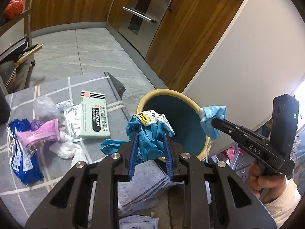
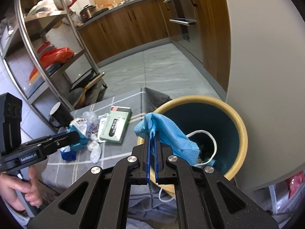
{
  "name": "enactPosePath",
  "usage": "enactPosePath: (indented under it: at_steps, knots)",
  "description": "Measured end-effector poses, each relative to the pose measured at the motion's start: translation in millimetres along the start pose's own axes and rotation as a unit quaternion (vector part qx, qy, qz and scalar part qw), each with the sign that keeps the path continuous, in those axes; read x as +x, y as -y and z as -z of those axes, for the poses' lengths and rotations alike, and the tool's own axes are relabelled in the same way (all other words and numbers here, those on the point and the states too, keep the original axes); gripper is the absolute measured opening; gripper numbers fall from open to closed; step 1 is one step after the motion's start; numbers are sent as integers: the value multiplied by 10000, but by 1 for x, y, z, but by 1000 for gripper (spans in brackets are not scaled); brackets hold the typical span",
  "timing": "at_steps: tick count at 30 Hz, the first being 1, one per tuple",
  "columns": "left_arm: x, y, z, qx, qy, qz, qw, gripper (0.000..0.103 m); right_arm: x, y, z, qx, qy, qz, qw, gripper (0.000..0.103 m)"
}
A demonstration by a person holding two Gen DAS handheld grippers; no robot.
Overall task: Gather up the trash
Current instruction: 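Carry the blue glove and mask over the teal bin with both grippers, then open both grippers to drop the glove and mask into the bin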
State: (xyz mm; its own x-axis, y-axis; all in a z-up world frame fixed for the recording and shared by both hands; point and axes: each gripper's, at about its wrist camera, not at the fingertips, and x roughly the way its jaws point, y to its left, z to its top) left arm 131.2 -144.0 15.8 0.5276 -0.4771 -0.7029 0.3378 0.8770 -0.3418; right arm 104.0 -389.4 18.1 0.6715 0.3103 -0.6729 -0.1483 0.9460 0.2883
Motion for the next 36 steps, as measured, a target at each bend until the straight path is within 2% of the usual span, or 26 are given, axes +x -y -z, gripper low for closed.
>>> enactPosePath:
  at_steps: [7,21,24,25,26,28,32,36]
  knots:
    - [24,18,-1,192,-224,164,9994,25,4,17,4,118,-130,175,9997,5]
    - [110,54,-1,413,-710,465,9955,26,9,40,9,611,-166,383,9973,5]
    - [121,53,1,401,-785,421,9952,36,11,44,12,684,-203,413,9966,5]
    - [123,53,1,402,-787,414,9952,41,12,45,12,700,-206,417,9965,5]
    - [124,52,1,386,-775,396,9955,51,15,45,12,725,-230,418,9962,5]
    - [121,50,0,339,-715,428,9959,60,20,46,11,741,-294,417,9959,5]
    - [110,43,-2,390,-590,322,9970,64,27,47,12,785,-400,449,9951,5]
    - [96,23,-5,104,-494,256,9984,67,42,39,12,654,-577,499,9949,5]
